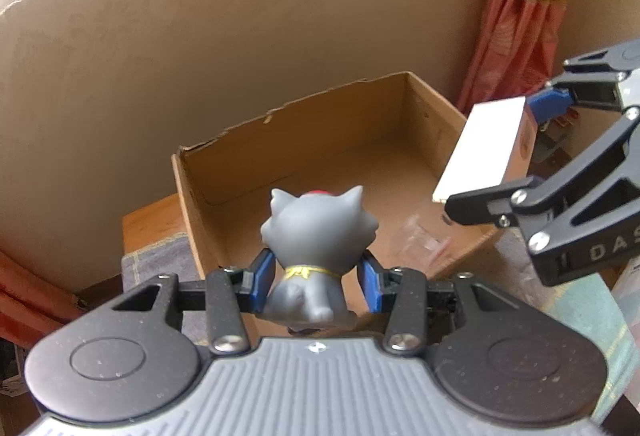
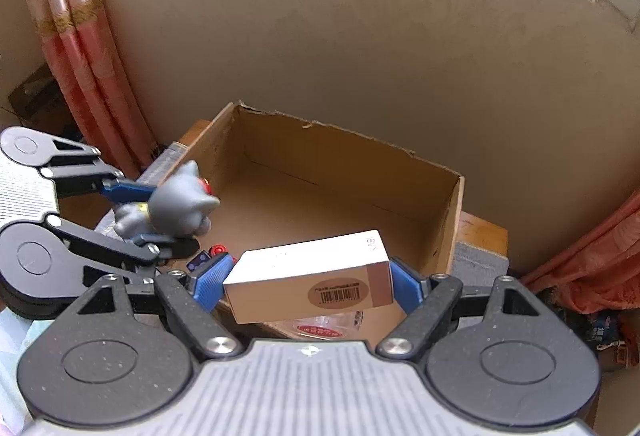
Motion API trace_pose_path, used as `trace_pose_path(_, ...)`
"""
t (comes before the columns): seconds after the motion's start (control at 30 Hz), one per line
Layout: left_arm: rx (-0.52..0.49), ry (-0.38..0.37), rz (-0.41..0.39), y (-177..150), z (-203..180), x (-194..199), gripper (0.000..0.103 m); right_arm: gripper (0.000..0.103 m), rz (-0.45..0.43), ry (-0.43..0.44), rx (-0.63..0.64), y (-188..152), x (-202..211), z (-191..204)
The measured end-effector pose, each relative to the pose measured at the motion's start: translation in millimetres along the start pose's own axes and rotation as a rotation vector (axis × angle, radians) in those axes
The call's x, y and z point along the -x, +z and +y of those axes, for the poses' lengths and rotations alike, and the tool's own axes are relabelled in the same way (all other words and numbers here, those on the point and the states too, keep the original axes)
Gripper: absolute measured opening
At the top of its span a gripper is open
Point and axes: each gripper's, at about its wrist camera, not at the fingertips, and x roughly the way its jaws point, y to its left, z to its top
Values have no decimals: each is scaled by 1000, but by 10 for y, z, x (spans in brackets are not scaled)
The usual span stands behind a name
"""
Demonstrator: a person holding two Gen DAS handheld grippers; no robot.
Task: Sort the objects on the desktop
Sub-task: 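Carry the cat figurine and KASI box into the cardboard box and release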
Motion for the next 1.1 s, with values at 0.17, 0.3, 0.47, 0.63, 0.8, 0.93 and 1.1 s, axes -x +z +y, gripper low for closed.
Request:
trace_pose_path(0.17, 15, 18, 25, 25, 115, -124, 44, 88, 14, 10, 2, 96, -214, 42)
trace_pose_path(0.3, 26, 33, 42, 36, 177, -211, 44, 99, 17, 10, -8, 126, -288, 81)
trace_pose_path(0.47, 30, 31, 57, 4, 209, -287, 45, 101, 7, -3, -29, 51, -262, -3)
trace_pose_path(0.63, 24, 44, 65, 31, 220, -359, 45, 102, 14, -25, -69, -14, -203, -142)
trace_pose_path(0.8, 37, 83, 40, 160, 244, -359, 87, 102, 8, -30, -108, -76, -120, -270)
trace_pose_path(0.93, 39, 97, -1, 191, 227, -255, 88, 103, 0, -28, -128, -121, -41, -342)
trace_pose_path(1.1, 20, 98, 8, 154, 190, -131, 88, 103, -8, -24, -125, -189, 77, -364)
